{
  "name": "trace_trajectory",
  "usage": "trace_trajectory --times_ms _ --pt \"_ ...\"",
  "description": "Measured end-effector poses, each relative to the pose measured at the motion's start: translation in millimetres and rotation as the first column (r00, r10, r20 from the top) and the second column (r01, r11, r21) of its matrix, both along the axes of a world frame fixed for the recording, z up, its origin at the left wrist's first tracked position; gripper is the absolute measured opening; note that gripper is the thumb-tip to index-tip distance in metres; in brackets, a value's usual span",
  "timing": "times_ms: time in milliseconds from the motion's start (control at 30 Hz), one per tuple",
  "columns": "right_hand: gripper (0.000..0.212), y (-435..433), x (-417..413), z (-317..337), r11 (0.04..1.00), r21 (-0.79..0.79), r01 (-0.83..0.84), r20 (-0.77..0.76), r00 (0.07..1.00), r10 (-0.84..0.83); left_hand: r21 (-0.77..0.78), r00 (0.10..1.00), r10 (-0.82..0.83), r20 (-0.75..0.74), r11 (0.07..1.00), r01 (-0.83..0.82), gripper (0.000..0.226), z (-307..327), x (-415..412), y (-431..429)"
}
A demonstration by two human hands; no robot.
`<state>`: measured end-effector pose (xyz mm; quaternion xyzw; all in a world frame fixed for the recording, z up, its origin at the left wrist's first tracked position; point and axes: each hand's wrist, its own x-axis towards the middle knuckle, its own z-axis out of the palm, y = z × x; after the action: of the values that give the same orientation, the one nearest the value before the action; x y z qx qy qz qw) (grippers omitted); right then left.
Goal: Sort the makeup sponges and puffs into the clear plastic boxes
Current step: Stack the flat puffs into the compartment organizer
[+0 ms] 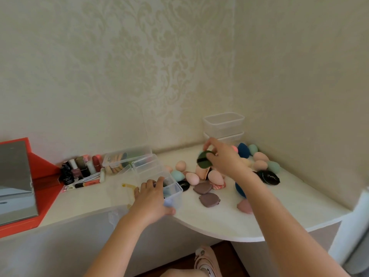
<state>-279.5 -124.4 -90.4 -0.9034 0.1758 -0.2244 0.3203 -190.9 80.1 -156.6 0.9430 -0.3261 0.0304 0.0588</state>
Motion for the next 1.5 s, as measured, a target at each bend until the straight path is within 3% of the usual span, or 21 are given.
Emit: trace_trajectory --times_ms 100,167,233,300,400,533,667,933,1167,1267,1433,1500 --pt "0.023 19.9 25.8 3.0 0.951 0.254 -0.179 0.087 0.983 0.162 0.012 1.000 -0.003 0.010 1.000 0.003 0.095 0.5 -0.8 -0.3" --pt "0.033 29.9 42.5 5.2 0.912 0.300 -0.278 0.064 0.960 0.272 0.027 1.000 -0.005 0.024 1.000 0.005 0.094 0.7 -1.7 -1.1" --pt "0.039 39.7 60.0 7.7 0.908 0.231 -0.349 0.018 0.935 0.355 0.025 0.999 -0.007 0.032 1.000 0.006 0.092 0.2 -1.6 -1.3" --pt "0.032 48.9 75.4 9.4 0.907 0.176 -0.381 -0.012 0.921 0.389 0.033 0.999 -0.007 0.041 0.999 0.006 0.091 0.1 -0.9 -0.9" --pt "0.020 59.5 92.7 11.1 0.915 0.095 -0.392 -0.081 0.913 0.399 0.050 0.999 -0.004 0.043 0.999 0.002 0.095 -0.3 0.4 -0.3" --pt "0.023 70.4 105.9 0.3 0.893 -0.069 -0.444 -0.231 0.878 0.419 0.050 0.999 0.002 0.034 0.999 -0.004 0.098 -1.1 1.4 -0.1" --pt "0.018 75.1 112.3 -13.8 0.847 -0.276 -0.455 -0.316 0.875 0.367 0.046 0.999 0.004 0.052 0.999 -0.007 0.099 -2.6 1.9 0.0" --pt "0.017 70.3 110.2 -12.9 0.786 -0.458 -0.416 -0.302 0.904 0.302 -0.074 0.999 -0.009 -0.037 0.997 0.006 0.102 -0.3 0.2 3.2" --pt "0.018 75.8 116.3 -17.4 0.677 -0.573 -0.462 -0.428 0.873 0.233 -0.093 0.999 0.008 -0.038 0.996 -0.012 0.093 3.0 0.1 -1.3" --pt "0.018 76.9 115.0 -14.9 0.672 -0.574 -0.468 -0.451 0.865 0.218 -0.068 0.999 -0.007 -0.036 0.998 0.005 0.089 3.7 2.1 -1.8" --pt "0.028 69.0 109.2 -15.3 0.733 -0.351 -0.582 -0.545 0.764 0.346 -0.069 1.000 -0.005 -0.028 0.998 0.003 0.089 2.5 3.0 -2.2" --pt "0.030 67.9 100.6 -12.4 0.763 -0.302 -0.572 -0.509 0.773 0.378 -0.071 0.999 -0.002 -0.034 0.997 -0.001 0.088 1.6 4.5 -1.6"
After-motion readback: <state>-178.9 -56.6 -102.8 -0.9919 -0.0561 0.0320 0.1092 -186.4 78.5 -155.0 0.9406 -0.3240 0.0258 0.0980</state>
